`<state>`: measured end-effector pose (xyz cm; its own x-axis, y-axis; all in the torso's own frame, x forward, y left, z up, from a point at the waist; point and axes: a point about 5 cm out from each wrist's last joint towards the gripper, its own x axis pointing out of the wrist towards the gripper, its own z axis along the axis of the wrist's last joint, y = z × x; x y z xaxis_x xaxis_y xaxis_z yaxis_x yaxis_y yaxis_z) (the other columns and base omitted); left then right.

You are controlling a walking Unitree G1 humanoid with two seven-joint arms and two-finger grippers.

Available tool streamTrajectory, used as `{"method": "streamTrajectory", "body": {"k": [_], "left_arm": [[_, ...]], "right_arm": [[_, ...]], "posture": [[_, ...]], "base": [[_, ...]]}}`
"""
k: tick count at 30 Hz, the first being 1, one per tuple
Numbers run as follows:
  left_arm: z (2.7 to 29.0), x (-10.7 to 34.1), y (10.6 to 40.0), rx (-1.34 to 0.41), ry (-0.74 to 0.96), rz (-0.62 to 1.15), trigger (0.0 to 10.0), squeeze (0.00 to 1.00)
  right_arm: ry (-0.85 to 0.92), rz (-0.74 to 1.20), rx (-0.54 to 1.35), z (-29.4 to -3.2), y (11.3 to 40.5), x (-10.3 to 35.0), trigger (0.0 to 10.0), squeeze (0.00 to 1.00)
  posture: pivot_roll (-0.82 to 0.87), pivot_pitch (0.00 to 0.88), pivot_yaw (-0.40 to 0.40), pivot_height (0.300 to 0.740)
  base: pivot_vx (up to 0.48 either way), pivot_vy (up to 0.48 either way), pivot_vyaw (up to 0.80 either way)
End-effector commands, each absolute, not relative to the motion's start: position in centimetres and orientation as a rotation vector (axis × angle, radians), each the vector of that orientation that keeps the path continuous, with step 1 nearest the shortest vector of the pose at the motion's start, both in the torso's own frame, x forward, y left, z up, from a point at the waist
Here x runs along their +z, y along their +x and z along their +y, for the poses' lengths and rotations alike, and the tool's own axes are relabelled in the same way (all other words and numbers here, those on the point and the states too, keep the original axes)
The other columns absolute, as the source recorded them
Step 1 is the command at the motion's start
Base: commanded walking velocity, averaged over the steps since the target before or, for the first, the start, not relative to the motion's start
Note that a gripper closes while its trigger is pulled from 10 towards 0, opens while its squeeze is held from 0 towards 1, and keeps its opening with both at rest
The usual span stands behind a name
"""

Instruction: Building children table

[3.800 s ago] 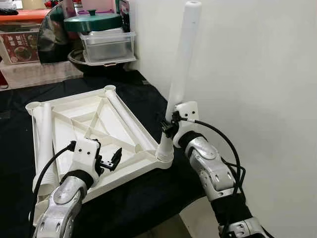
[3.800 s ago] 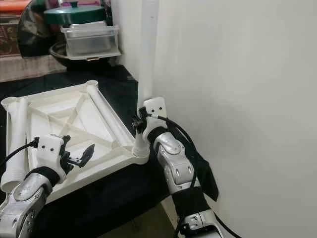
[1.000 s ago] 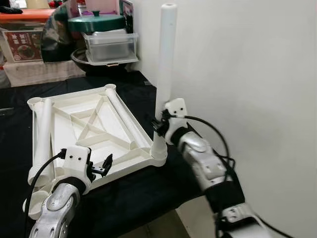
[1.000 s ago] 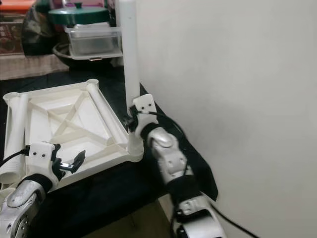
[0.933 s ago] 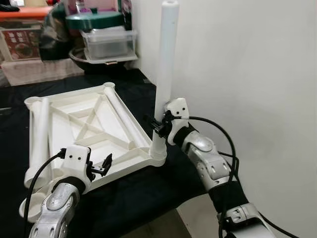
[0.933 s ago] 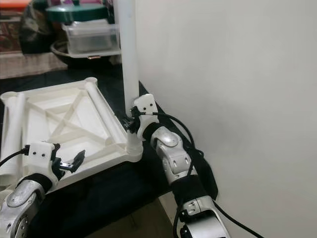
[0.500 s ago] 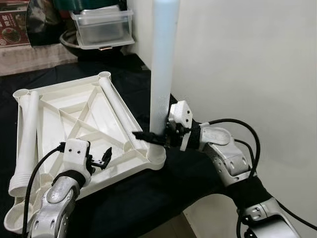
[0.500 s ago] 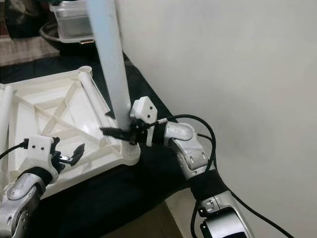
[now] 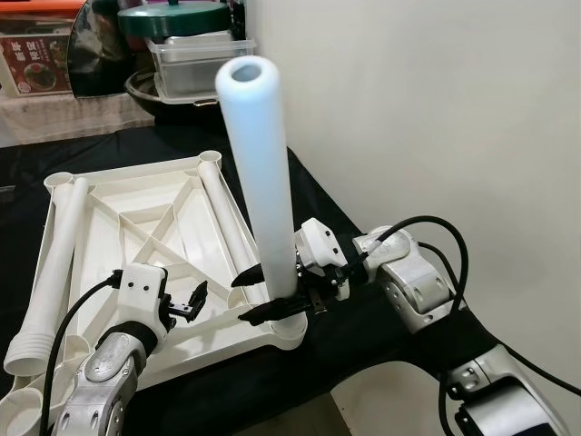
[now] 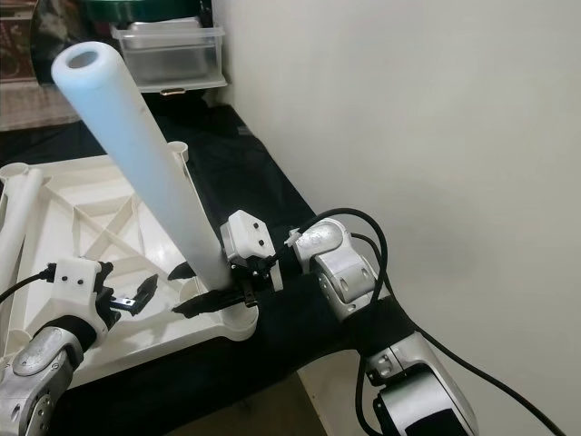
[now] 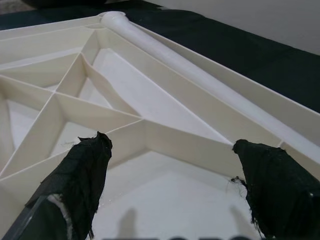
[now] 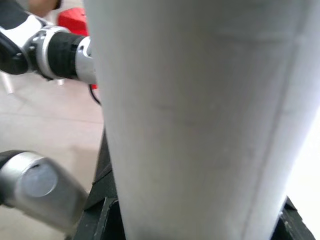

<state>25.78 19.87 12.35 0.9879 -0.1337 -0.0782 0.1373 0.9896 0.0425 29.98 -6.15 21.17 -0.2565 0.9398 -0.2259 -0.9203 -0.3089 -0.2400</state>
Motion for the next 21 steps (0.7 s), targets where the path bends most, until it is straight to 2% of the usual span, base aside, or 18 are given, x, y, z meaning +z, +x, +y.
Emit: {"method": "streamTrajectory", "body": {"k": [1, 10, 13, 17, 19, 20, 21], "left_arm": [[19.9, 12.2, 25.5, -0.136, 0.045, 0.089, 10.0, 0.0], [19.9, 12.0, 25.3, -0.128, 0.039, 0.094, 10.0, 0.0], [19.9, 11.9, 25.3, -0.126, 0.032, 0.098, 10.0, 0.0], [19.9, 11.9, 25.3, -0.126, 0.032, 0.098, 10.0, 0.0], [19.8, 11.8, 25.2, -0.124, 0.029, 0.1, 10.0, 0.0], [19.8, 11.8, 25.1, -0.118, 0.024, 0.103, 10.0, 0.0], [19.8, 11.8, 25.1, -0.118, 0.024, 0.103, 10.0, 0.0]], "right_arm": [[-0.308, 0.047, 1.921, -5.9, 29.7, 19.6, 10.0, 0.0], [-0.245, 0.096, 1.916, -5.5, 30.7, 19.3, 10.0, 0.0], [-0.18, 0.097, 1.841, -5.1, 31.5, 19.2, 10.0, 0.0], [-0.18, 0.097, 1.841, -5.1, 31.5, 19.2, 10.0, 0.0], [-0.146, 0.087, 1.769, -4.9, 32.1, 19.1, 10.0, 0.0], [-0.101, 0.063, 1.641, -4.6, 32.7, 18.7, 10.0, 0.0], [-0.101, 0.063, 1.641, -4.6, 32.7, 18.7, 10.0, 0.0]], "posture": [[0.08, 0.0, -0.089, 0.74], [0.08, 0.0, -0.099, 0.74], [0.08, 0.0, -0.1, 0.74], [0.08, 0.0, -0.1, 0.74], [0.08, 0.0, -0.101, 0.74], [0.07, 0.0, -0.1, 0.74], [0.07, 0.0, -0.1, 0.74]], "base": [[0.0, 0.0, 0.0], [0.0, 0.0, 0.0], [0.0, 0.0, 0.0], [0.0, 0.0, 0.0], [0.0, 0.0, 0.0], [0.0, 0.0, 0.0], [0.0, 0.0, 0.0]]}}
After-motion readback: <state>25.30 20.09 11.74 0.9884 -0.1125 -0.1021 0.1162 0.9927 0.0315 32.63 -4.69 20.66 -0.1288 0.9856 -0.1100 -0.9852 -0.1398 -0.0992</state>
